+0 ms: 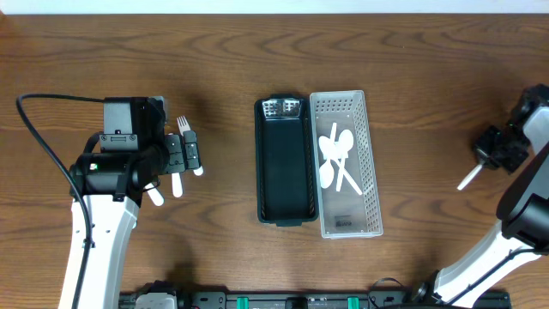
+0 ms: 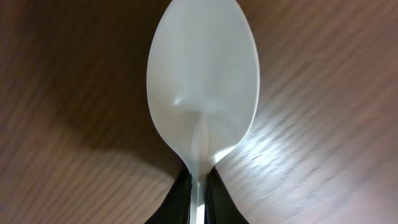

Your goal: Pack container

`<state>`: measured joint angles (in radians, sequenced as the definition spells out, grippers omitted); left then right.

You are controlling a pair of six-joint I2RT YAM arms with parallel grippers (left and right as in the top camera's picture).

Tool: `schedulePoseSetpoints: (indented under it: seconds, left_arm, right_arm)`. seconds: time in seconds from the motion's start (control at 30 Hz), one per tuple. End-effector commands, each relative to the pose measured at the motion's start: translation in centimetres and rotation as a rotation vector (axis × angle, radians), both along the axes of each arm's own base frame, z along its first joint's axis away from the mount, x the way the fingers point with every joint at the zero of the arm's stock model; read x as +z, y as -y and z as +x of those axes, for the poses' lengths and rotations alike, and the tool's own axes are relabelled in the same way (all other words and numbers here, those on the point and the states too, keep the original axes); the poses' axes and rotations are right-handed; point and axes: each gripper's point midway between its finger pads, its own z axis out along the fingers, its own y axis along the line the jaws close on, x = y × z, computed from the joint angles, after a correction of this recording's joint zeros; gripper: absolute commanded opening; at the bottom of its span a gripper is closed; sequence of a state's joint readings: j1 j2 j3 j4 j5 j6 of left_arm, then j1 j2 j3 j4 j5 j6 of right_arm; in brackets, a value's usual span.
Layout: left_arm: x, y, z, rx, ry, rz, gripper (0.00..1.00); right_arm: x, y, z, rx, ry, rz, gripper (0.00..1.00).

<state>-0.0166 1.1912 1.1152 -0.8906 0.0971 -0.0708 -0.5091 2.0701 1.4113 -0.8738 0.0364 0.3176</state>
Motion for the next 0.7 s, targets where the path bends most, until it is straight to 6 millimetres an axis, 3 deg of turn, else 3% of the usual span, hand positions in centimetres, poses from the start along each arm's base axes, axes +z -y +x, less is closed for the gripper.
schedulePoseSetpoints:
  seconds: [0.0,0.13,0.33,0.47,0.53,0.67]
  left_arm:
    - [0.4,-0.3,0.2,-0.004,0.008,0.018,0.98]
    - [0.4,-0.3,0.2,-0.004,0.008,0.019,0.98]
    - [0.4,-0.3,0.2,-0.004,0.008,0.019,0.98]
    - [0.4,-0.3,0.2,-0.004,0.008,0.019,0.98]
    - [0.4,-0.3,0.2,-0.004,0.009,0.019,0.98]
    - [0.4,-0.3,0.2,-0.004,0.009,0.019,0.98]
  right_arm:
    - [3.1,-4.1,2.6,0.117,0.103,0.035,0.01]
    - [9.9,-9.8,5.7,0.322,0.264,-0.006,0.01]
    - [18.2,-20.8,6.8,0.641,0.456,-0.04,0.01]
    - [19.3,-27.7,5.7,0.8,0.488,-0.004,0.01]
    - [18.5,-30.1,5.2,0.837,0.467,0.006,0.01]
    - [15.7,-33.1,4.6,0.868,0.388,0.029,0.01]
